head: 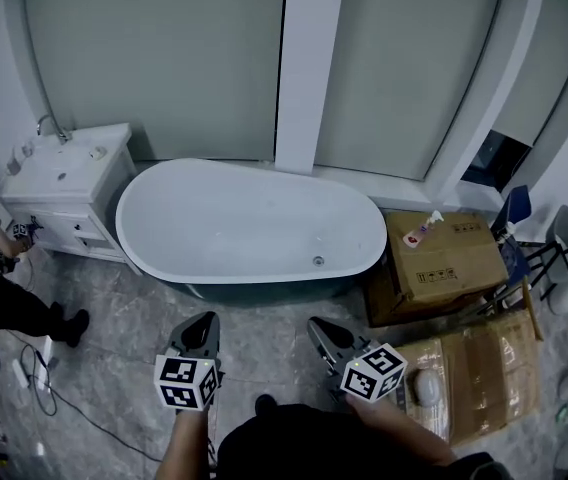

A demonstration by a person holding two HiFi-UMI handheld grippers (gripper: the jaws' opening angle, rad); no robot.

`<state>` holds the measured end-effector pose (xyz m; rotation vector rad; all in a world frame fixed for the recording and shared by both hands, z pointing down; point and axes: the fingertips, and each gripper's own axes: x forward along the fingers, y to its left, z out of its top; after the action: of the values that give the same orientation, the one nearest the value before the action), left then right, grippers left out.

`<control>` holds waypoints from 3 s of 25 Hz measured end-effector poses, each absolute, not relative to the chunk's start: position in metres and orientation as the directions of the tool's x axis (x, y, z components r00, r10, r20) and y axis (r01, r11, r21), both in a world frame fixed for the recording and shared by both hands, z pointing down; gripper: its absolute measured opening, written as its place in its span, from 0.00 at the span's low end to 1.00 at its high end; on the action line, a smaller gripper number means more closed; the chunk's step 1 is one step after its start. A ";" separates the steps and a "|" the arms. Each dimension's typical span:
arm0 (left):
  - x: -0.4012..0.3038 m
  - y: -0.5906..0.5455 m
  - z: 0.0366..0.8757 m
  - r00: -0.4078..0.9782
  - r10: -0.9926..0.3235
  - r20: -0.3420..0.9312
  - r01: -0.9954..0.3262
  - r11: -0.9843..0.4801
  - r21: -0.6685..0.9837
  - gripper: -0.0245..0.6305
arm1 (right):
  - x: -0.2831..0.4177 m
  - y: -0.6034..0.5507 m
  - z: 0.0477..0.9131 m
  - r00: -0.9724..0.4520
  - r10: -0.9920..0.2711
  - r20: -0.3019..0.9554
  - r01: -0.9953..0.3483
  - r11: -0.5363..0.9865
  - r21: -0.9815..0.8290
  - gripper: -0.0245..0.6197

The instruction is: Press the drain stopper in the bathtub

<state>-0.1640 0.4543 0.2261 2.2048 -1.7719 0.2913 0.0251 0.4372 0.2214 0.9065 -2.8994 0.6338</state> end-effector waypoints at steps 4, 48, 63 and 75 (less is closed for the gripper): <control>-0.181 0.435 0.227 0.233 -0.910 0.342 -0.972 -0.210 0.105 0.07 | 0.003 0.422 0.223 -0.821 -0.540 0.185 -0.566 0.730 -0.383 0.06; -0.207 -0.018 0.257 0.273 -0.861 0.430 -0.962 -0.237 0.136 0.07 | -0.026 -0.030 0.286 -0.817 -0.502 0.285 -0.574 0.651 -0.497 0.06; -0.268 -0.107 0.304 0.426 -0.761 0.489 -0.900 -0.412 0.142 0.07 | -0.114 -0.090 0.320 -0.738 -0.546 0.396 -0.673 0.567 -0.474 0.06; -0.207 -0.150 0.347 0.485 -0.689 0.539 -0.871 -0.434 0.228 0.07 | -0.063 -0.124 0.365 -0.708 -0.533 0.463 -0.706 0.499 -0.503 0.06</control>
<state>-0.2074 -0.1502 0.3469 2.2551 -1.2892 0.5089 -0.0626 -0.1236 0.3645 1.0537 -2.4972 1.0093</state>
